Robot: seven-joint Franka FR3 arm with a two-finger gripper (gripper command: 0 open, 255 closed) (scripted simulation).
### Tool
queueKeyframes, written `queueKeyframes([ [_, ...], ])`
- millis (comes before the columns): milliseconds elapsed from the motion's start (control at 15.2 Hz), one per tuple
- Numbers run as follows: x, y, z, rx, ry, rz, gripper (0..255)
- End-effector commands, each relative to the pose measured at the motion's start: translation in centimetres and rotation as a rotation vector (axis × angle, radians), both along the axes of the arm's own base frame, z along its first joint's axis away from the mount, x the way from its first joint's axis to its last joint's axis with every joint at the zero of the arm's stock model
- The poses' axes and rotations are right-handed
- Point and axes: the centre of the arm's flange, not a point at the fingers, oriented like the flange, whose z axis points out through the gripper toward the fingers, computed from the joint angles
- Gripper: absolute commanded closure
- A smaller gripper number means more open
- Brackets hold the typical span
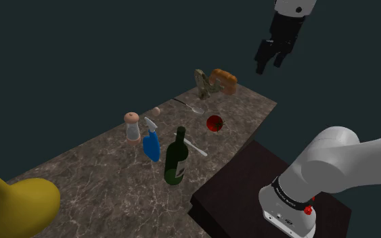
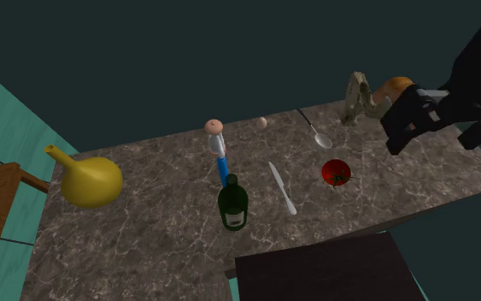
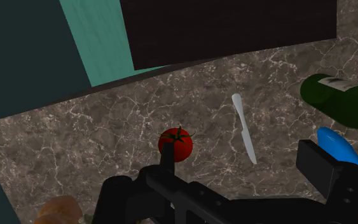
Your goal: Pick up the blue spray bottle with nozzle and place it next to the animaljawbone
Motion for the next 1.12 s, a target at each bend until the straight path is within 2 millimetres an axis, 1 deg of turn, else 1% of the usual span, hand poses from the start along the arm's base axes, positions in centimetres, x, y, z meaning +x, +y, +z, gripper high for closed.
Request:
queueKeyframes([
  [0, 0.0, 0.0, 0.0, 0.0, 0.0, 0.0, 0],
  [1056, 11.1, 11.2, -13.0, 0.058, -0.007, 0.055, 0],
])
